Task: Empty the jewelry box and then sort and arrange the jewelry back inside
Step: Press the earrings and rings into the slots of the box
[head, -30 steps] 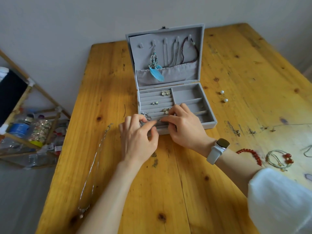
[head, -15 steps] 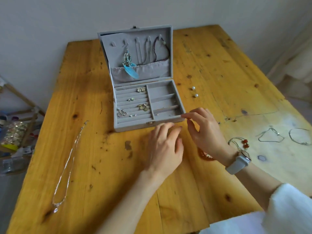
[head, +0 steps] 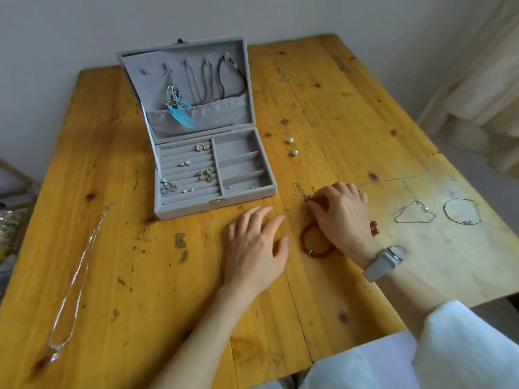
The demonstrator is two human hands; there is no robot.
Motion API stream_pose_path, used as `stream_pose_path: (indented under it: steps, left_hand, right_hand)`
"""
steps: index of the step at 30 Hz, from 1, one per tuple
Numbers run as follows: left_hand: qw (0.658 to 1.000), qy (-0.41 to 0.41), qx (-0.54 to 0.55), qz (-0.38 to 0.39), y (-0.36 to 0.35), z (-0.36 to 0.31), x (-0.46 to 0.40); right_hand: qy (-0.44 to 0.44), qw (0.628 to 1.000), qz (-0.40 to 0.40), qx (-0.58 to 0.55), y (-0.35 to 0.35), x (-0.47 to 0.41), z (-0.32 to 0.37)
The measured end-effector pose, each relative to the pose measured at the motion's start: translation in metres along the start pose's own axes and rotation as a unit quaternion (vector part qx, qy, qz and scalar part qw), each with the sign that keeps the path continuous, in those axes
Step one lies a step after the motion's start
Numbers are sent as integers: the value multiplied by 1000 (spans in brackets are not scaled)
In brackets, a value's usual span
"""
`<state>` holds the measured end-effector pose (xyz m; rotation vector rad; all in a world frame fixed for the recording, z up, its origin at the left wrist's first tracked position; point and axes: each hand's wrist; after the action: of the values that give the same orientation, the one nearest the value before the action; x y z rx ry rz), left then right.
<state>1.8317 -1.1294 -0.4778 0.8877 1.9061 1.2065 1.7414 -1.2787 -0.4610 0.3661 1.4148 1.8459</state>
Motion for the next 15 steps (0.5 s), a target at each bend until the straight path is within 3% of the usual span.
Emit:
stream_pose_path:
  steps: [7,10,15]
  left_hand:
    - [996,-39,44,-67,2,-12,-15]
    - [995,-64,67,-47,6,-32,-39]
    - [1000,-25,10,-11,-5,-54,-69]
  right_hand:
    - [-9,996,-60,-68,7,3,-3]
    - [-45,984,-84,-153,19,10,-9]
    - [-78,958,-114,-251,28,18,-18]
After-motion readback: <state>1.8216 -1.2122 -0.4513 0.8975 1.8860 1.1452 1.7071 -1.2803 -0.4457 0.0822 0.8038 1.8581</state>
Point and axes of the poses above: each hand's wrist, its own x-axis away from the middle knuckle, its own y-axis out of the back of the hand, z = x × y
